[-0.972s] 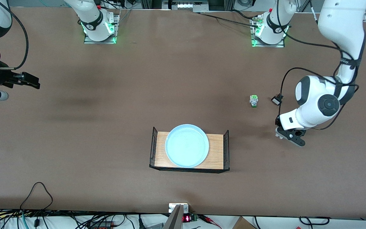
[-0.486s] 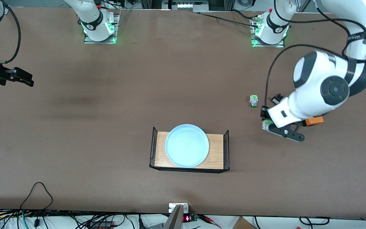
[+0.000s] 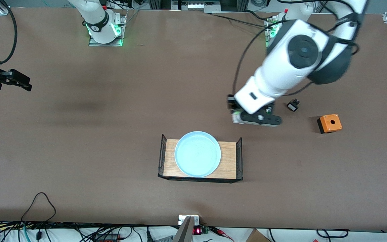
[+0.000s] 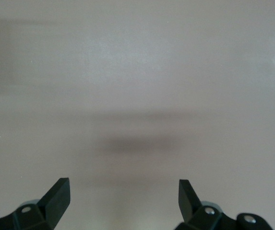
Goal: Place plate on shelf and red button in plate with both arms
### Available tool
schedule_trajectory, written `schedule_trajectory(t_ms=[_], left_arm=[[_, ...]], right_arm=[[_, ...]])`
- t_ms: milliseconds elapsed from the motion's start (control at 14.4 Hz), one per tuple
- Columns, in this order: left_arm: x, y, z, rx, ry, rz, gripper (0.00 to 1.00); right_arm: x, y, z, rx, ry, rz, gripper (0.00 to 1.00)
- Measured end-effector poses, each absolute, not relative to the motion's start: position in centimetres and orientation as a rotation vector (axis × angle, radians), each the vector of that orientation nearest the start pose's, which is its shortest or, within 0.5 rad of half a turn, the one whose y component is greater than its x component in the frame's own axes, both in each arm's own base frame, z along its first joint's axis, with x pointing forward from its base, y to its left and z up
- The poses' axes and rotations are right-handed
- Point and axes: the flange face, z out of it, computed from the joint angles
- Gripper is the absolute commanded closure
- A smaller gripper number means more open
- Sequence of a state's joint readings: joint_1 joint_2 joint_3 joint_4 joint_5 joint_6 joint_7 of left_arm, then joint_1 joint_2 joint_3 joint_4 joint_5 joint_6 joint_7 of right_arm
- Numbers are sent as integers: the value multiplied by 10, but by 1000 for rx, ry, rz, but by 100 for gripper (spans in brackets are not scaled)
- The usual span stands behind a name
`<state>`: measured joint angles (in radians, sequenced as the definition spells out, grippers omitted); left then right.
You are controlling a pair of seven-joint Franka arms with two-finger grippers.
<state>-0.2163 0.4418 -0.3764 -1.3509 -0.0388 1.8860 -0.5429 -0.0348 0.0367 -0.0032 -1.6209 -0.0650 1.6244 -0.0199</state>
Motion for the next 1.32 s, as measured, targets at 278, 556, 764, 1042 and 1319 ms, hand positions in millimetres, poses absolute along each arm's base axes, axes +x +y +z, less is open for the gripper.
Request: schedule_trajectory(t_ms=[278, 556, 764, 1042, 1319], left_arm=[[631, -374, 459, -3448, -158, -88, 81], [659, -376, 402, -3485, -232, -171, 81], [665, -386, 382, -3455, -230, -282, 81], [670, -408, 368, -3450, -204, -395, 79], [683, -402, 350, -3447, -237, -456, 72]], right_arm=[[567, -28, 585, -3203, 22, 57, 0], [567, -28, 585, -3203, 22, 58, 0], [567, -29, 585, -3203, 23, 59, 0], [567, -29, 585, -3203, 26, 59, 0], [567, -29, 585, -3203, 26, 59, 0]])
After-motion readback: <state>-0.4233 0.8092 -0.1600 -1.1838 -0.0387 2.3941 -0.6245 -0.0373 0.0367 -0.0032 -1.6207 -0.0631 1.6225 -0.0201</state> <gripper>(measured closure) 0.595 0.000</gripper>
